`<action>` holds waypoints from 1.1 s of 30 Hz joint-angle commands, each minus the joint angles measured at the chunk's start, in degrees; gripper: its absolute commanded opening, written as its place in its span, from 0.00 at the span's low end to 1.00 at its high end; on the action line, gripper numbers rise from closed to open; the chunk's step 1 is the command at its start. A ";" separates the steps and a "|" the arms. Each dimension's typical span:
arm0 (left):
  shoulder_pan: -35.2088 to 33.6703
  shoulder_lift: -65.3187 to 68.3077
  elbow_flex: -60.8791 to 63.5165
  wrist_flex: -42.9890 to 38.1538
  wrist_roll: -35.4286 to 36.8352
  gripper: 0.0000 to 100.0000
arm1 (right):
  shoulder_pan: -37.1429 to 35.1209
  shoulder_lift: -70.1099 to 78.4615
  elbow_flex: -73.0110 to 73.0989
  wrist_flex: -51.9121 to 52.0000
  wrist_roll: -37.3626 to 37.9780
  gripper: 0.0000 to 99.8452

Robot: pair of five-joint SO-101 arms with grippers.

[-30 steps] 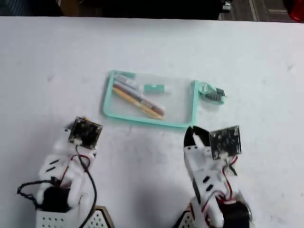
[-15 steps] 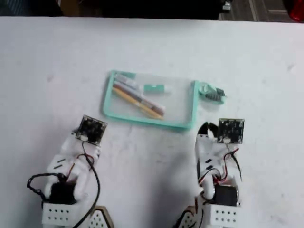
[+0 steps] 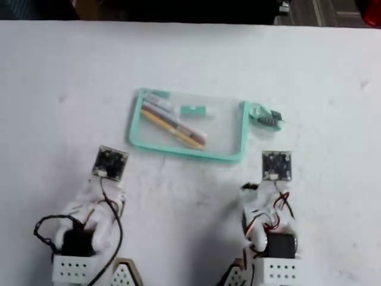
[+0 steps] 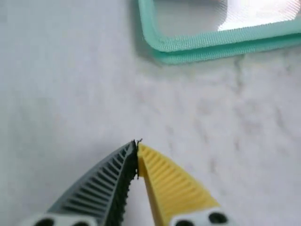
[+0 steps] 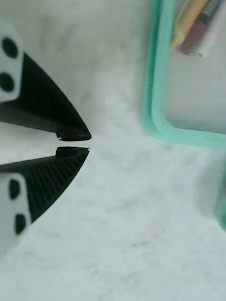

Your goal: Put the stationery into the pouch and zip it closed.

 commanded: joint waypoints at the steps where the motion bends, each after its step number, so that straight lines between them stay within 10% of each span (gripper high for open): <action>1: -0.13 -0.92 -0.18 5.01 9.58 0.02 | -1.19 -0.13 0.53 3.12 0.53 0.02; 33: -0.22 -0.92 -0.18 9.67 3.43 0.02 | -1.27 -0.13 0.53 6.99 0.70 0.02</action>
